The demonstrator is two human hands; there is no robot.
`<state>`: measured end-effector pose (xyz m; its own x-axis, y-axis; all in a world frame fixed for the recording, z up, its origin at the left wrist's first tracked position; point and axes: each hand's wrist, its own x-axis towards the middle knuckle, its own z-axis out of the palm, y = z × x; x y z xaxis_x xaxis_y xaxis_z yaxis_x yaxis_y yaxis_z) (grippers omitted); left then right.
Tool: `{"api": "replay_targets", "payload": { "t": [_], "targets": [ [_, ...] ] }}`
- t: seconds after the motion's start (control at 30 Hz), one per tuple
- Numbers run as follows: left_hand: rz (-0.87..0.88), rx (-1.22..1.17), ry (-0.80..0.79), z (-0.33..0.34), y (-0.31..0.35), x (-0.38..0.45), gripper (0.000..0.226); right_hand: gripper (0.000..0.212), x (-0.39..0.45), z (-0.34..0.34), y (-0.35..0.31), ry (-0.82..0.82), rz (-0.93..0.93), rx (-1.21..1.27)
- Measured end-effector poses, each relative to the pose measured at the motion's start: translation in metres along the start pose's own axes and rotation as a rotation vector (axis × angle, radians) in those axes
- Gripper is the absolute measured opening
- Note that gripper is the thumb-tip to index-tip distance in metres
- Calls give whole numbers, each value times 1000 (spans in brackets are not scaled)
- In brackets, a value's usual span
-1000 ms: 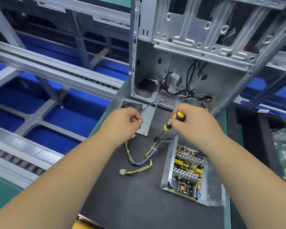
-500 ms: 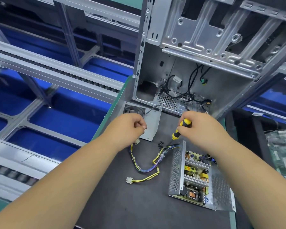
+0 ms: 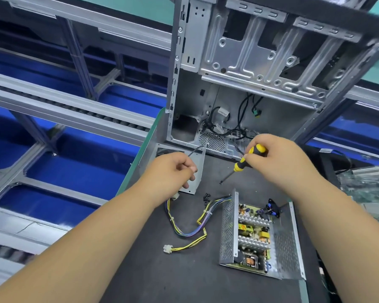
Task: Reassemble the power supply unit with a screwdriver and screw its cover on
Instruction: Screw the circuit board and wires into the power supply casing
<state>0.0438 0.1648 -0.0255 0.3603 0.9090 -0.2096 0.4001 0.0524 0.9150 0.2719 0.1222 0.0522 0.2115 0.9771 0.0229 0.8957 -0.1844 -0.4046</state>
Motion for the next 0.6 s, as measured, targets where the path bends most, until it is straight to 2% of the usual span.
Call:
{"api": "replay_targets", "payload": {
  "t": [0.1, 0.23, 0.47, 0.6],
  "targets": [
    [13, -57, -15, 10, 10, 4, 10, 6, -6, -24, 5, 111, -2, 134],
    [-6, -301, -112, 33, 26, 10, 9, 8, -20, -52, 14, 233, -5, 333],
    [-261, -863, -247, 73, 61, 14, 11, 10, -43, -72, 32, 340, 62, 529],
    [-280, -892, -303, 88, 68, 10, 10, 9, -59, -69, 45, 368, 103, 580]
  ]
}}
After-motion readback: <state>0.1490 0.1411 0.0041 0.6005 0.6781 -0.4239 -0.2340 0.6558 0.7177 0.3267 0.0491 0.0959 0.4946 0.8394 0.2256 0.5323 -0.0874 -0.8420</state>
